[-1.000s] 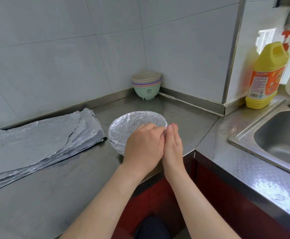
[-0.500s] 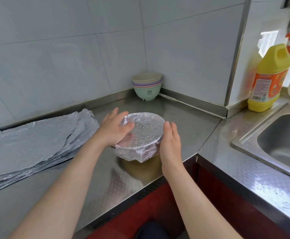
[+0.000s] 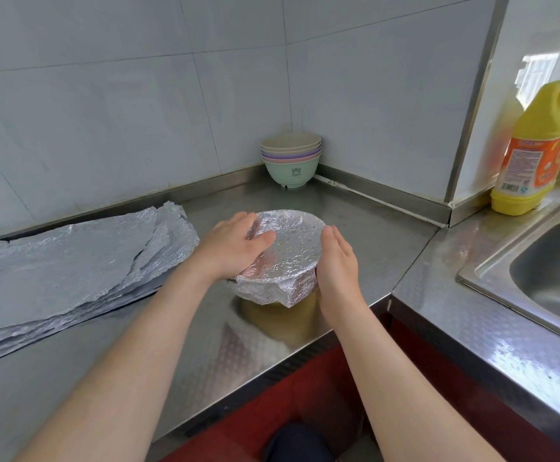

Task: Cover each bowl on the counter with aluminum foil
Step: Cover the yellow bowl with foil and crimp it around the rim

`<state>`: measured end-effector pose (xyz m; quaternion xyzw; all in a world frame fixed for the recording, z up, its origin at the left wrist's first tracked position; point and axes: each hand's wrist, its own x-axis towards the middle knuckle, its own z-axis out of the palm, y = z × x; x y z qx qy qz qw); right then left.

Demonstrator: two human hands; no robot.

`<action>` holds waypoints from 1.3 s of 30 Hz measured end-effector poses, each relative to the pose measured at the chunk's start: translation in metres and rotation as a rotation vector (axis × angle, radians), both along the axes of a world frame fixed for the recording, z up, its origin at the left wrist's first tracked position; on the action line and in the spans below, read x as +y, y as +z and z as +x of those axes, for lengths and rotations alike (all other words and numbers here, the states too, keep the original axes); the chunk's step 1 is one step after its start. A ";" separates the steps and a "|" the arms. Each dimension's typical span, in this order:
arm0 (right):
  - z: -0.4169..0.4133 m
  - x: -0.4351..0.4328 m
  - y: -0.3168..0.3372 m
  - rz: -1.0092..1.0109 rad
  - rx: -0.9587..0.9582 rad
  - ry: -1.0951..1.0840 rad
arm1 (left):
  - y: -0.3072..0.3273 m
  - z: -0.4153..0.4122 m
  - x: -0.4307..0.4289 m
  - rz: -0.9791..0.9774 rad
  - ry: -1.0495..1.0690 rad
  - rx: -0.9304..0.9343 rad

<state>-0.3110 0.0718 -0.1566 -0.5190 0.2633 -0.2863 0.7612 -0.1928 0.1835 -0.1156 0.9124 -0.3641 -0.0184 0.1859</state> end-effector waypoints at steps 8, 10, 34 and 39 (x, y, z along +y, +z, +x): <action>-0.013 -0.022 0.018 -0.036 0.040 -0.004 | 0.001 -0.004 -0.003 -0.133 0.069 0.099; -0.009 -0.024 0.021 -0.109 0.061 -0.019 | 0.002 -0.007 -0.004 -0.167 0.055 0.147; 0.014 -0.042 0.034 -0.325 0.291 0.199 | 0.014 0.010 -0.009 -0.071 0.081 -0.016; 0.020 -0.046 0.031 -0.370 0.304 0.219 | 0.011 0.020 -0.008 -0.258 0.133 0.102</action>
